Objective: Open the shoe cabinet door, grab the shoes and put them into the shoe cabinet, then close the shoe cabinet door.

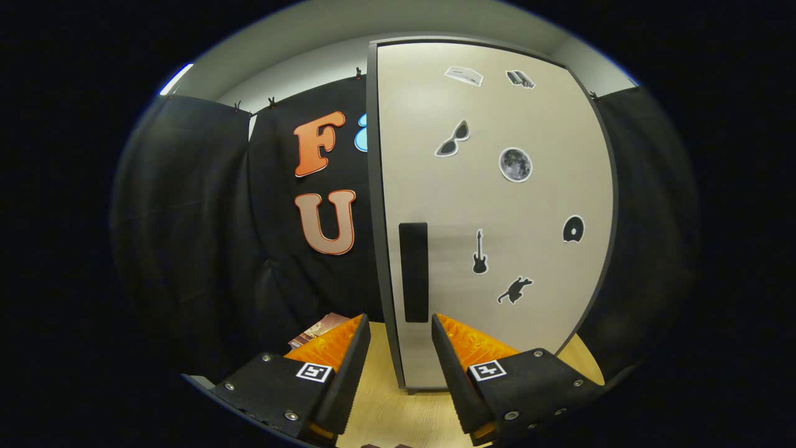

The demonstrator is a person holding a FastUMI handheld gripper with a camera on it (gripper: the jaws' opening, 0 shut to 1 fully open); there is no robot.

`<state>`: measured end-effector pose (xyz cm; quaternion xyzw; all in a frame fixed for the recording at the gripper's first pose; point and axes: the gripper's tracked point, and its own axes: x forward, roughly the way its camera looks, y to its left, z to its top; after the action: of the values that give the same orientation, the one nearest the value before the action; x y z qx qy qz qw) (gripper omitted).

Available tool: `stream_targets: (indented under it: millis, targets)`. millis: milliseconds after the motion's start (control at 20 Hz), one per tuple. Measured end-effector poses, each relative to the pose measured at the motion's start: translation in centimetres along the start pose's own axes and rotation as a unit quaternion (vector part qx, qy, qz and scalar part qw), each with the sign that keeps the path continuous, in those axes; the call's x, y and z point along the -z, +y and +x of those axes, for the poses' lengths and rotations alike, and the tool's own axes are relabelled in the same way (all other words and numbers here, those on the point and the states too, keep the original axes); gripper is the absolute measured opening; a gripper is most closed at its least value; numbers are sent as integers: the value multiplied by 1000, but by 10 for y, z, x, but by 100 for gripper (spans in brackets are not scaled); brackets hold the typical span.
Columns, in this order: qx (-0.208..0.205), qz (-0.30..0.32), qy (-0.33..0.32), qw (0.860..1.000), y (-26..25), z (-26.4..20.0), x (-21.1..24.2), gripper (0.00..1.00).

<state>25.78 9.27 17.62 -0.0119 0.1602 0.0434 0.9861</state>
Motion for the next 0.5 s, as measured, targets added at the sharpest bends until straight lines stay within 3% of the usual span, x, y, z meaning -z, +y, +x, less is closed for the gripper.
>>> stream_targets:
  millis: [500]
  targets:
    - [29, -8, -15, 999, -20, -102, -13, 70]
